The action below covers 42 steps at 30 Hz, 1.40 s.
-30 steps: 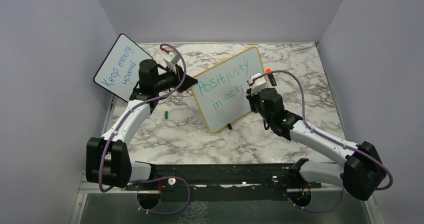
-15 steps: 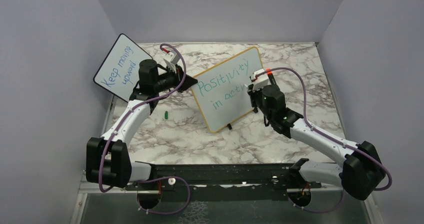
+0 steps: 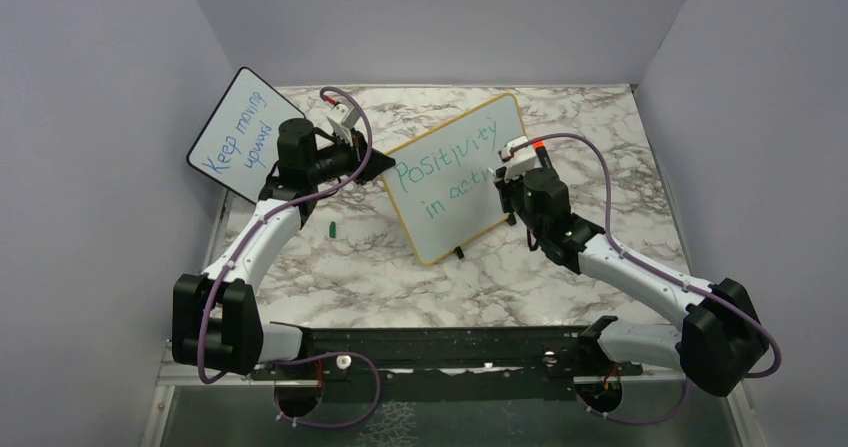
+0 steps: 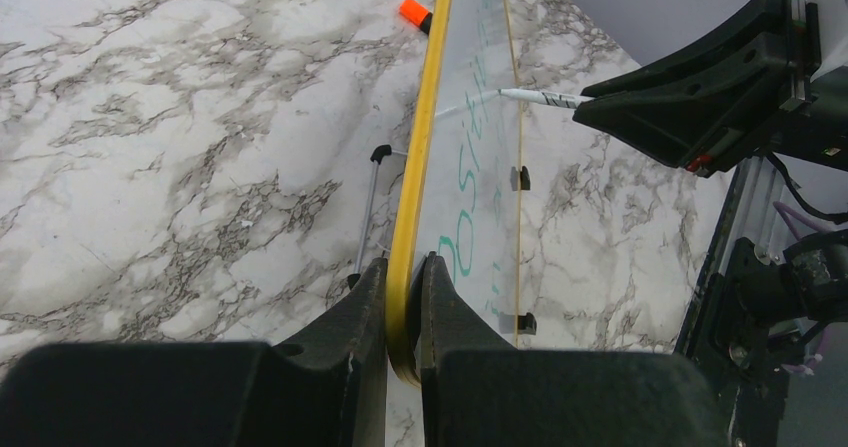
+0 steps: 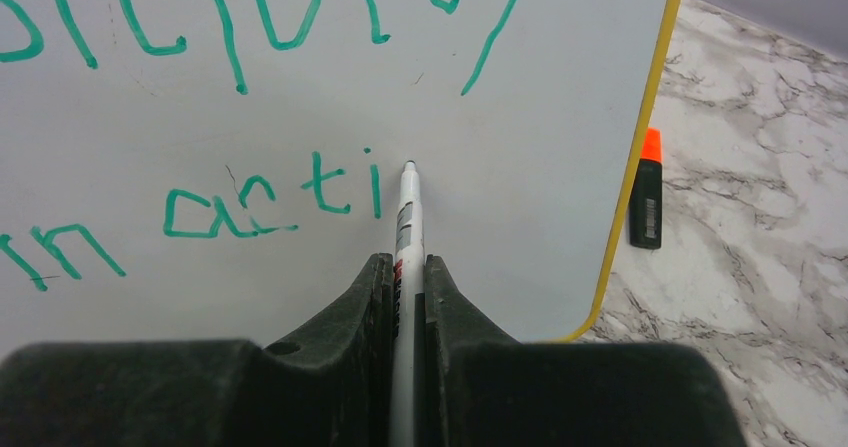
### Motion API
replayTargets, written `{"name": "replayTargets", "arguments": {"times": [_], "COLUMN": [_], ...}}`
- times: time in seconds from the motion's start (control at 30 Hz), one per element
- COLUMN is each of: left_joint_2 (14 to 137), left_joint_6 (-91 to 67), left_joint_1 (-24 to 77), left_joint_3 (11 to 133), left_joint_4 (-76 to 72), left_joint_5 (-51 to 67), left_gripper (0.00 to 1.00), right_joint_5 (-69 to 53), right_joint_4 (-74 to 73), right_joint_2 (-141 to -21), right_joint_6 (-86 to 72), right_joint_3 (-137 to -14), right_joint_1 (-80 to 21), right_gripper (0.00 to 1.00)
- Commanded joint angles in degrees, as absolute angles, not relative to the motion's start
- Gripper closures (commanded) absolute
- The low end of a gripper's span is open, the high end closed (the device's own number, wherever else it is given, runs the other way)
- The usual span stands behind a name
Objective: Write a sentence on the whiteboard
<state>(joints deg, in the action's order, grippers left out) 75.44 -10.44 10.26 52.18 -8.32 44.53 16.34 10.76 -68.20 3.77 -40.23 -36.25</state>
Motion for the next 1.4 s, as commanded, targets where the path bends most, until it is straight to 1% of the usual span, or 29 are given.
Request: {"name": "replayTargets", "arguments": {"times": [0.0,0.93,1.37], "left_joint_2": [77.8,78.1,77.9], "left_joint_6": [-5.7,-5.5,-5.4], "left_joint_1": [11.0,11.0,11.0], "left_joint_3": [51.1,51.2,51.2], "left_joint_4": [-1.2,-1.1,-1.1], "left_joint_5": [40.4,40.2,40.3], "left_gripper": [1.0,1.0,1.0], "right_joint_5": [13.5,16.9,20.8], "right_joint_4": [9.7,5.5,11.5], "right_joint_2": [-67.6,-66.6,-68.3], "right_joint_6": [2.4,1.8,2.6], "right_joint_3": [-40.6,-38.6,-38.5], "right_joint_1": [-35.9,-35.9,-35.7], "right_gripper": [1.0,1.0,1.0]}}
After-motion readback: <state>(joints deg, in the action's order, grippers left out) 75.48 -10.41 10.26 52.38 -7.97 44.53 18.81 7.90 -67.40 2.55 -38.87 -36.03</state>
